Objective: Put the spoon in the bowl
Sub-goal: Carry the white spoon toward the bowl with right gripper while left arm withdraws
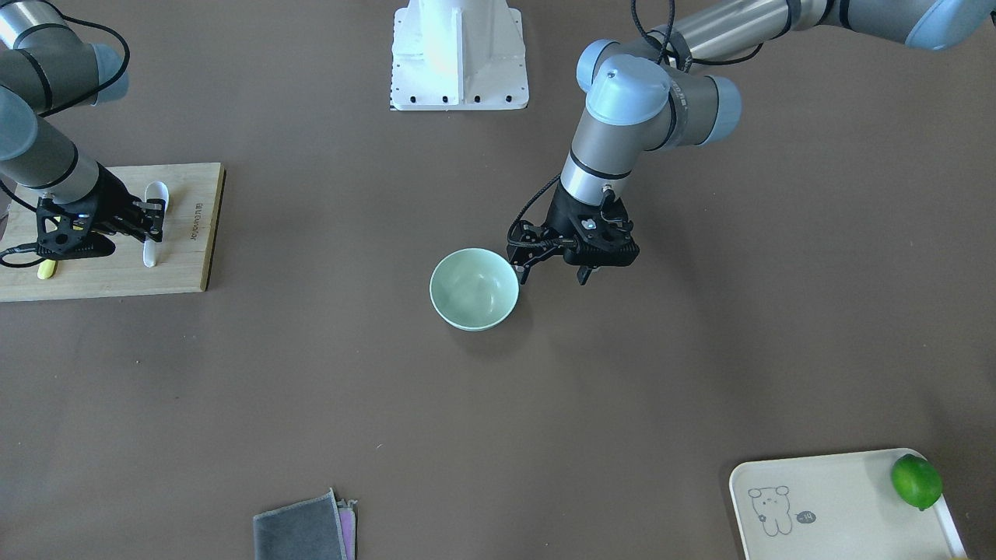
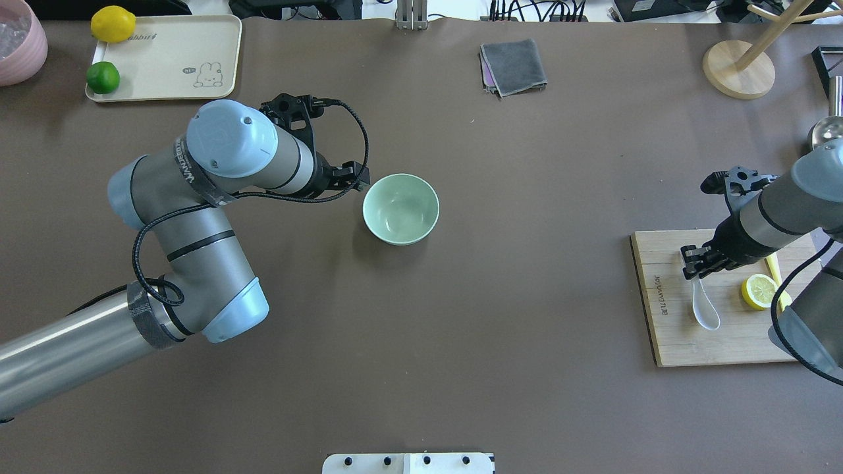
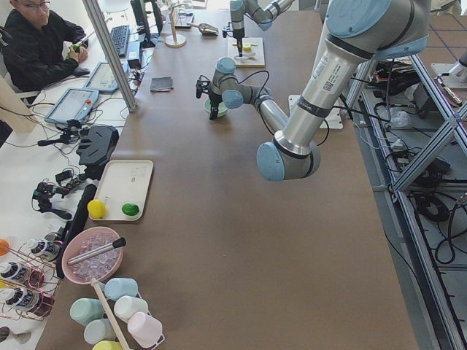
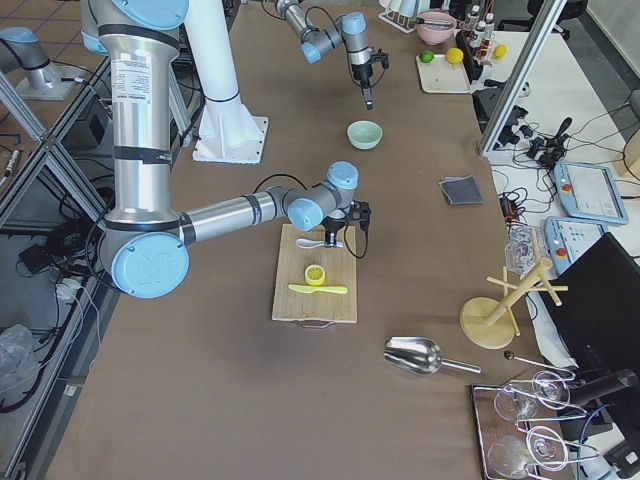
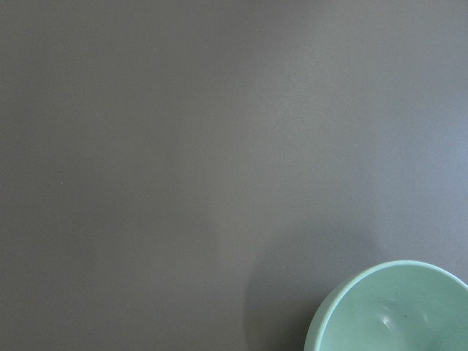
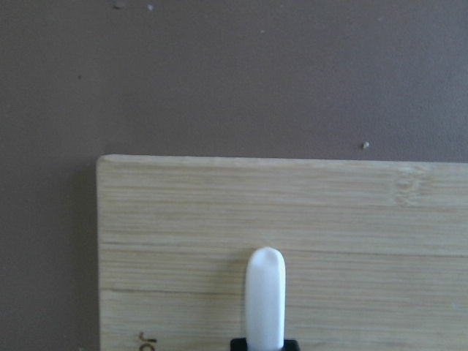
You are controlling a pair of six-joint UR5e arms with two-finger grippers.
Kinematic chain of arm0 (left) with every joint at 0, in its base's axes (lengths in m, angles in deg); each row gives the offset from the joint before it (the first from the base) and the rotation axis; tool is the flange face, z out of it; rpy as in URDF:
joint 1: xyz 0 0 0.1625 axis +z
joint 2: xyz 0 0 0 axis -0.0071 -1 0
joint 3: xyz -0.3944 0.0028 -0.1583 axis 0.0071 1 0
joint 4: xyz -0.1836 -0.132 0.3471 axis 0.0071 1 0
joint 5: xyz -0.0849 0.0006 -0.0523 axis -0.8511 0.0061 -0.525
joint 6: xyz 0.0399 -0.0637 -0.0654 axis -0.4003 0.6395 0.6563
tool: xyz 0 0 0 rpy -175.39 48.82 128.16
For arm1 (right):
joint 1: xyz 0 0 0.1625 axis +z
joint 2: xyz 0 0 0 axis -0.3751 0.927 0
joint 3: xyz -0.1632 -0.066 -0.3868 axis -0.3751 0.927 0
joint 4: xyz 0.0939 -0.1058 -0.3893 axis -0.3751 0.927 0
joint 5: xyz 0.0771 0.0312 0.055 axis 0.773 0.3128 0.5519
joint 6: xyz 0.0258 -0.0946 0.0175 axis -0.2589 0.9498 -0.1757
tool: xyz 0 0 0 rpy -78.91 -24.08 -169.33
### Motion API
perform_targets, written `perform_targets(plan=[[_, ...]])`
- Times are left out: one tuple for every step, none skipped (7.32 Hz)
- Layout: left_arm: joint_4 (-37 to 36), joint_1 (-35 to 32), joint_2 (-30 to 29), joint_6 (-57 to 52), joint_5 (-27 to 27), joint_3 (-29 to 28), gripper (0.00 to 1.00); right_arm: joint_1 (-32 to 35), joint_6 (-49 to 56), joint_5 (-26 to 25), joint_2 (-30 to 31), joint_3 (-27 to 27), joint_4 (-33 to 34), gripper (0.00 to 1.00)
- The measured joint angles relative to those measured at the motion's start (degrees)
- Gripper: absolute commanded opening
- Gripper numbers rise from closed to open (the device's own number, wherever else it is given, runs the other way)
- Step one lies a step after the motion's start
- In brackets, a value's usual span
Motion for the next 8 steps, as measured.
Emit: perform_targets(plan=[[-0.1, -0.6, 0.2, -0.8, -0.9, 0.3, 0.98, 0.3, 0.0, 0.3, 0.0, -1.2, 0.1, 0.0], [-0.2, -1.7, 1.3, -2.9, -2.3, 1.1, 0.98, 1.1, 0.0, 0.6, 0.2, -3.2, 0.8, 0.0], [-0.3, -3.2, 3.8, -6.3, -3.0, 2.6, 0.98, 1.9, 0.0, 0.8, 0.3, -5.8, 2.2, 0.0], [-0.4, -5.5, 6.6, -10.7, -3.2, 3.7, 0.98, 2.6, 0.0, 0.9, 0.0, -8.8, 4.6, 0.0], [-0.4, -8.9, 9.5, -16.1, -3.5, 4.3, 0.98, 2.9, 0.0, 0.9, -1.4, -11.3, 7.2, 0.0], [-0.3, -13.1, 11.9, -20.1, -3.9, 4.6, 0.98, 3.1, 0.0, 0.6, -4.4, -12.5, 9.9, 0.0], [0.2, -16.9, 13.5, -22.7, -5.3, 4.7, 0.98, 3.1, -0.4, -0.1, -7.7, -13.1, 12.5, 0.0], [0.8, -20.5, 14.9, -25.8, -7.4, 4.9, 0.98, 3.0, -1.2, -1.0, -10.7, -13.2, 14.2, 0.0]])
